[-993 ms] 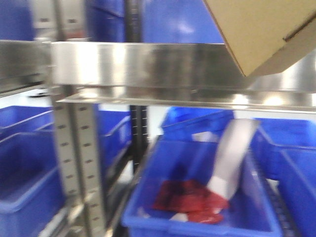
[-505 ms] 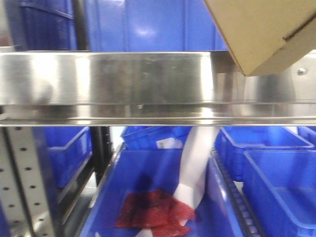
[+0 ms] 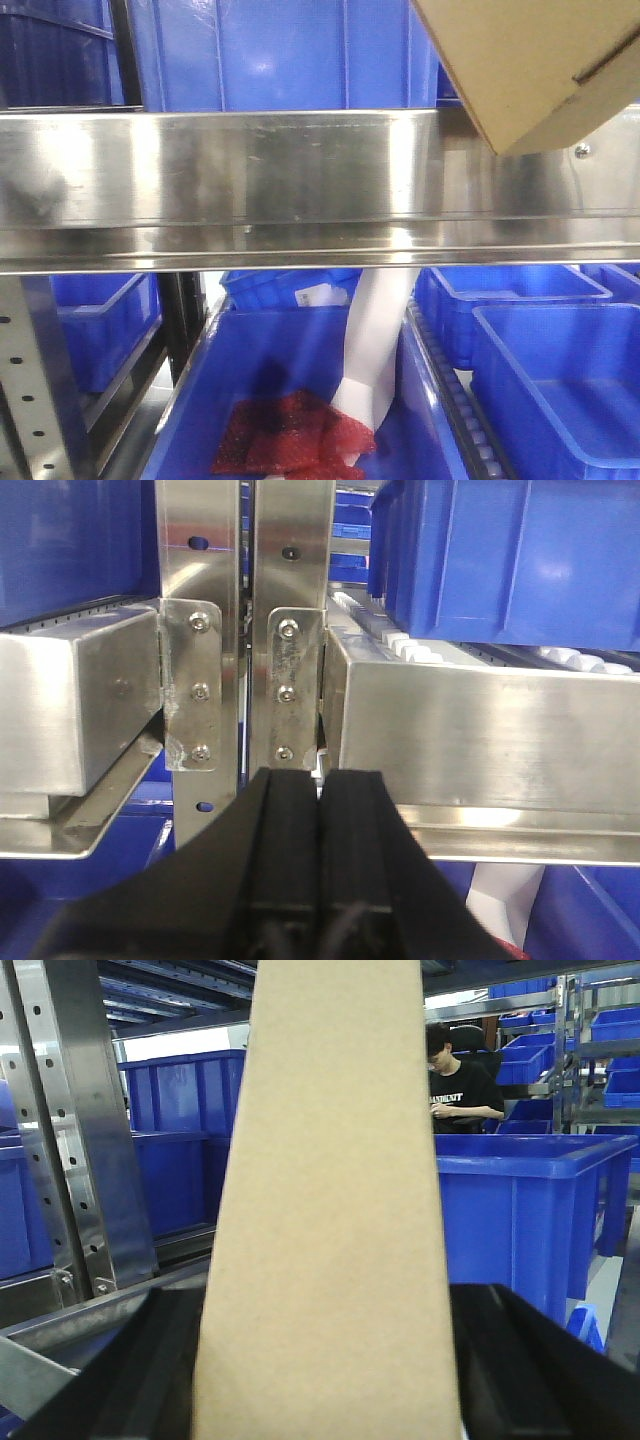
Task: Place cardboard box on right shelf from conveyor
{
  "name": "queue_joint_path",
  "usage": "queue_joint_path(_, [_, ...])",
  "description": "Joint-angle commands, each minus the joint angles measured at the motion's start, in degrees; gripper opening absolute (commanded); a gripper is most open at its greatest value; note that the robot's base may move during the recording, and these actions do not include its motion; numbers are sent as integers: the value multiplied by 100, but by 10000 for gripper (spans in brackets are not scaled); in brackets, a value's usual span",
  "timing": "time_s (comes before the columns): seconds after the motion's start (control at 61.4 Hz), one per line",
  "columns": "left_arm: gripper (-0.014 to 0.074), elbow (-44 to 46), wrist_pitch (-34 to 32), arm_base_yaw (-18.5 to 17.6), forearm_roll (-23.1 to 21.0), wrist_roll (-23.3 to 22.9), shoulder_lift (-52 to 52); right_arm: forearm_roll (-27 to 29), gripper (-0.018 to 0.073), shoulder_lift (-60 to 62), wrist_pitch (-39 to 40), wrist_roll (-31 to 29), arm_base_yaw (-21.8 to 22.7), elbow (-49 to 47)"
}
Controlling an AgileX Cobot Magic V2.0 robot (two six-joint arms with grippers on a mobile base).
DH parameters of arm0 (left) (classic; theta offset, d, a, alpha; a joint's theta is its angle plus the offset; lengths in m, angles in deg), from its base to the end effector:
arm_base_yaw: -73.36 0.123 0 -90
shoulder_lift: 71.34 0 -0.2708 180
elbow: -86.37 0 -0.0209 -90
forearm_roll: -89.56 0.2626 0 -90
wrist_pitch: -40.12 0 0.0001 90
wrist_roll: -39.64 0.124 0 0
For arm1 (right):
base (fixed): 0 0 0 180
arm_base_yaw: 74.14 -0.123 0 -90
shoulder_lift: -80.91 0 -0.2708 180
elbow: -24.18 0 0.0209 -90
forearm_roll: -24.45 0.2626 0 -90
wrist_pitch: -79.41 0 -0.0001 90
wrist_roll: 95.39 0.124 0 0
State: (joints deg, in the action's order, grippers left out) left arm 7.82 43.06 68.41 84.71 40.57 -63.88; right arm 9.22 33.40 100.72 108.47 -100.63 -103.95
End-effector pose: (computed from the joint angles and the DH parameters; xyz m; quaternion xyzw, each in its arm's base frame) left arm 0.1155 -0.0106 0.1995 0.0079 0.7005 -0.0567 0.7114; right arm 0.1743 0.1001 0.3245 -0.1295 0.6214 0.2682 0.7247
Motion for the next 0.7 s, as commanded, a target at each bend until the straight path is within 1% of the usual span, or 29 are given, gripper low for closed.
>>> queue_joint_path(0.0, [-119, 21, -519, -34, -37, -29, -69, 0, 104, 18, 579, -57, 51, -177])
queue_joint_path(0.505, [-119, 21, -519, -34, -37, -29, -69, 0, 104, 18, 596, -57, 51, -177])
queue_joint_path(0.684, [-119, 21, -519, -34, -37, -29, -69, -9, 104, 18, 761, -57, 51, -261])
